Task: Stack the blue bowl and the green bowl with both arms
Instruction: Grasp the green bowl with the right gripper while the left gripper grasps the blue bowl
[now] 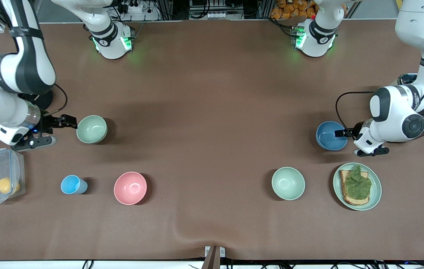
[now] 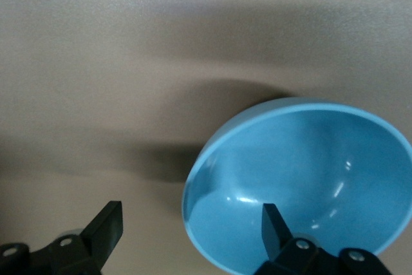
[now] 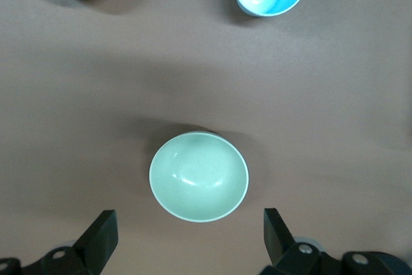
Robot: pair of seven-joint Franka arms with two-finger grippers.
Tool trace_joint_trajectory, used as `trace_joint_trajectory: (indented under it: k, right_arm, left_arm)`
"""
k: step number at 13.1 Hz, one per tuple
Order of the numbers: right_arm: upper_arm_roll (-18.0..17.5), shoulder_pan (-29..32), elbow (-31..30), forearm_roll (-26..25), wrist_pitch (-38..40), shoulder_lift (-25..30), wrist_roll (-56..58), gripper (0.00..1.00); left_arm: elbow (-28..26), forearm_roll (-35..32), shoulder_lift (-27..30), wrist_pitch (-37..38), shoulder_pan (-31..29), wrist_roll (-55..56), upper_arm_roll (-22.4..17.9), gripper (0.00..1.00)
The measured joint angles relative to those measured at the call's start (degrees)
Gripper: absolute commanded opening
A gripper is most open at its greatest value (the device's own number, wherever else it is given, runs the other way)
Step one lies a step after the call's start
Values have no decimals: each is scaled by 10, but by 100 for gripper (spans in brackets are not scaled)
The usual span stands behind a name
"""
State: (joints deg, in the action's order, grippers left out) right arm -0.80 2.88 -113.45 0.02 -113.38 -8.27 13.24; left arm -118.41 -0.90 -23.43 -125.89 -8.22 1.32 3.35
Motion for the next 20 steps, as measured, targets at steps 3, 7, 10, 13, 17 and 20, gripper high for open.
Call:
trace_joint_trajectory:
  k: [3, 7, 10, 13, 17, 20]
  right_arm:
    - [1, 16, -87, 0, -123, -2, 53, 100]
    - [1, 69, -133, 12, -184, -24, 132, 89]
    - [1, 96, -137, 63, -196, -55, 183, 83]
    - [0, 99, -150, 93, -219, -76, 196, 66]
    - [0, 99, -155, 97, -234, -90, 196, 3]
    - [0, 99, -155, 98, -234, -92, 196, 0]
  left_arm:
    - [1, 0, -6, -3, 0, 0, 0, 67]
    - [2, 0, -11, -10, 0, 0, 0, 47]
    - [3, 0, -11, -11, 0, 0, 0, 20]
    - [7, 0, -11, -11, 0, 0, 0, 0]
    - [16, 0, -7, -9, -1, -3, 1, 0]
    - [27, 0, -7, -10, -2, -3, 1, 0]
